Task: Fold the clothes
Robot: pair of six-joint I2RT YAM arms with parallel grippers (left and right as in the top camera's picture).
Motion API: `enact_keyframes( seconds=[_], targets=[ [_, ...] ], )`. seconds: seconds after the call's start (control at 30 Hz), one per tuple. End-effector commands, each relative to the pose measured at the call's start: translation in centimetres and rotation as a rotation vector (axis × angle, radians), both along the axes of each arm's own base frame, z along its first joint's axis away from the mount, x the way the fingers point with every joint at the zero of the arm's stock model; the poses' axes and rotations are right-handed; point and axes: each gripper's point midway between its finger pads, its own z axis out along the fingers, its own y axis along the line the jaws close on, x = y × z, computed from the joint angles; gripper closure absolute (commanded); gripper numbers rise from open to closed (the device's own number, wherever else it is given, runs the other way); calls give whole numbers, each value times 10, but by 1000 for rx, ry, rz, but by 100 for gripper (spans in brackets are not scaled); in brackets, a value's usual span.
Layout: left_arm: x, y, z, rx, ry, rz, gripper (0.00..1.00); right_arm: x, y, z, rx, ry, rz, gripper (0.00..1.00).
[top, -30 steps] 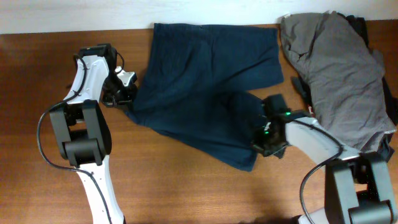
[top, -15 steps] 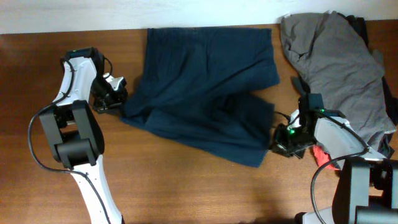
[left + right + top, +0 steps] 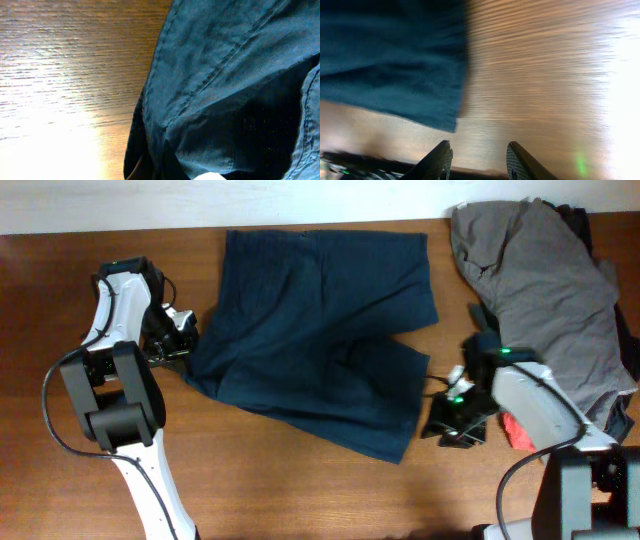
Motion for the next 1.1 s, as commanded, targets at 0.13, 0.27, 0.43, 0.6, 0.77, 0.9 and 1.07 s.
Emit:
enact_keyframes(
  seconds=[0.13,0.27,0.43,0.6,0.77,0.9,1.07],
  targets=[
    [2,1,-5,8,-3,-2,98,-14,23,-17,-134,-21,77,52],
    [3,1,-5,8,-5,-2,98,-11,30,-22,-138,-43,70,46],
    [4,2,-6,9,-11,-2,99,-13,46,-27,-99,-40,101,46],
    [4,2,-6,9,-10,-2,99,-18,62,-35,-105,-33,143,46],
    [3,1,-5,9,-7,-2,99,-21,54,-42,-179,-2,106,46],
    [3,1,-5,8,-7,-1,99,-20,50,-43,-209,-5,91,46],
    [3,0,-5,8,-7,-4,99,-20,50,-49,-213,-5,90,53]
  ],
)
